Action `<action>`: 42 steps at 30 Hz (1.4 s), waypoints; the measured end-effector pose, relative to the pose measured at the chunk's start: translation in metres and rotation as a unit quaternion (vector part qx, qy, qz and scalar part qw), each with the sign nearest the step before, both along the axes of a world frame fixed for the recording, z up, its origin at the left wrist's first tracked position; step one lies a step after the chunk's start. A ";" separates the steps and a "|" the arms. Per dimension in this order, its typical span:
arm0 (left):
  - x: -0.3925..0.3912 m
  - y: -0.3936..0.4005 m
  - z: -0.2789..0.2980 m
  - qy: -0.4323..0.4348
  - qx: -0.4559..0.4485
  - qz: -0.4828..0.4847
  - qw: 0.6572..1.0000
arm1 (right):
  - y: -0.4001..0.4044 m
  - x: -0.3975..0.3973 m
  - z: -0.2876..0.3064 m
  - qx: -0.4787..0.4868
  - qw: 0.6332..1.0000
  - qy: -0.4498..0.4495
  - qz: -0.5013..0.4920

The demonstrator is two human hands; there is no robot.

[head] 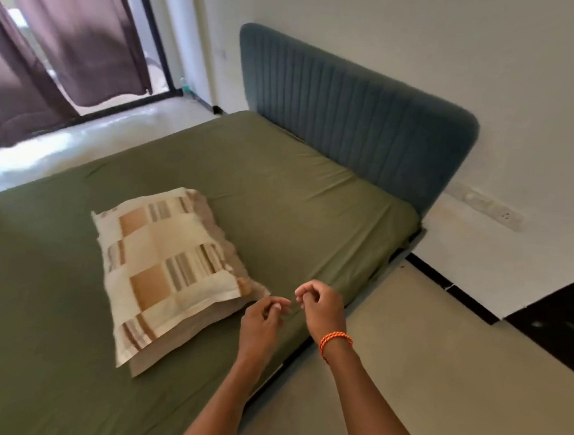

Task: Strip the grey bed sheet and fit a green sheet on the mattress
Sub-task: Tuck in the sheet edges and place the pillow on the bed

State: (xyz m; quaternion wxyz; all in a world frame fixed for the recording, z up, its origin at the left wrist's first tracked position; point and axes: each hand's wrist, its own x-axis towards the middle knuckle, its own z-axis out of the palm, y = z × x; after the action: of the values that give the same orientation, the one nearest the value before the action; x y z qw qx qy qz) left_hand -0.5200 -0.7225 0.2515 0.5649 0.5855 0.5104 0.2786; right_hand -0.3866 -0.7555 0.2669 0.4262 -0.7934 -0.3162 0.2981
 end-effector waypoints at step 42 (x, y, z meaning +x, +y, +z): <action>0.863 0.308 -0.333 0.371 0.005 -0.079 0.925 | 0.315 0.818 -0.374 -0.394 0.908 -0.134 0.043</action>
State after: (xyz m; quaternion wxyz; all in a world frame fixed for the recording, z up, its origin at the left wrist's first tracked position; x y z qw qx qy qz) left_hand 0.3432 -0.4141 -0.0819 0.3524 0.6883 0.6340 -0.0009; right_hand 0.4316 -0.4400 -0.1074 0.0192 -0.9149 -0.2613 0.3071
